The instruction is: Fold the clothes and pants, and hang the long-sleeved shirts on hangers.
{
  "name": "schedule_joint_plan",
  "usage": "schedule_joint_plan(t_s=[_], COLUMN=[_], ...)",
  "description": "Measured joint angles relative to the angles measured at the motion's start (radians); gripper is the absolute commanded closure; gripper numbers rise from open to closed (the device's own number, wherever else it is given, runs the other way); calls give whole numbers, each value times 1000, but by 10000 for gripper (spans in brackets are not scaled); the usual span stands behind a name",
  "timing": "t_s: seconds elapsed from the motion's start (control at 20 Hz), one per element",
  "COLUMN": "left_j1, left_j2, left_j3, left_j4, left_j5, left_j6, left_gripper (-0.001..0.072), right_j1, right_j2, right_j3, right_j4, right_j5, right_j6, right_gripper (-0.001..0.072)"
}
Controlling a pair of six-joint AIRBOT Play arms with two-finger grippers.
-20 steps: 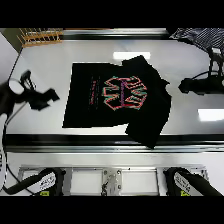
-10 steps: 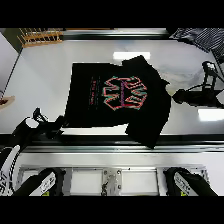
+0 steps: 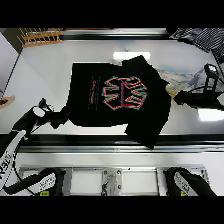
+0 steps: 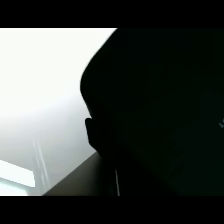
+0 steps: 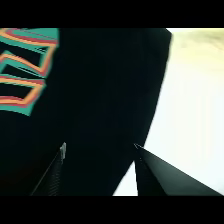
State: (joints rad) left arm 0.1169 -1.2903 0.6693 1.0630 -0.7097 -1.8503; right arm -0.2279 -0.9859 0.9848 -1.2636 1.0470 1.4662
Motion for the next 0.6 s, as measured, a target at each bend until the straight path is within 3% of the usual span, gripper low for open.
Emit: schedule_joint_plan(t_s=[0.1,0.35,0.6], left_j1=[-3,-7,-7], left_j2=[3,37,49], left_j3=[33,61,66], left_j4=[18,37,42], left_j5=[-8,-35,-46], left_j6=[12,72,98], left_gripper=[701,701,701], right_j1=[-74,-259,-288], right_j2=[-24,-193,-408], right_j3=[-38,-153,-189], right_j4=[2,147,345], right_j5=[29,57,48], right_j6=[-16,-162,-312], right_gripper=[90,110,138])
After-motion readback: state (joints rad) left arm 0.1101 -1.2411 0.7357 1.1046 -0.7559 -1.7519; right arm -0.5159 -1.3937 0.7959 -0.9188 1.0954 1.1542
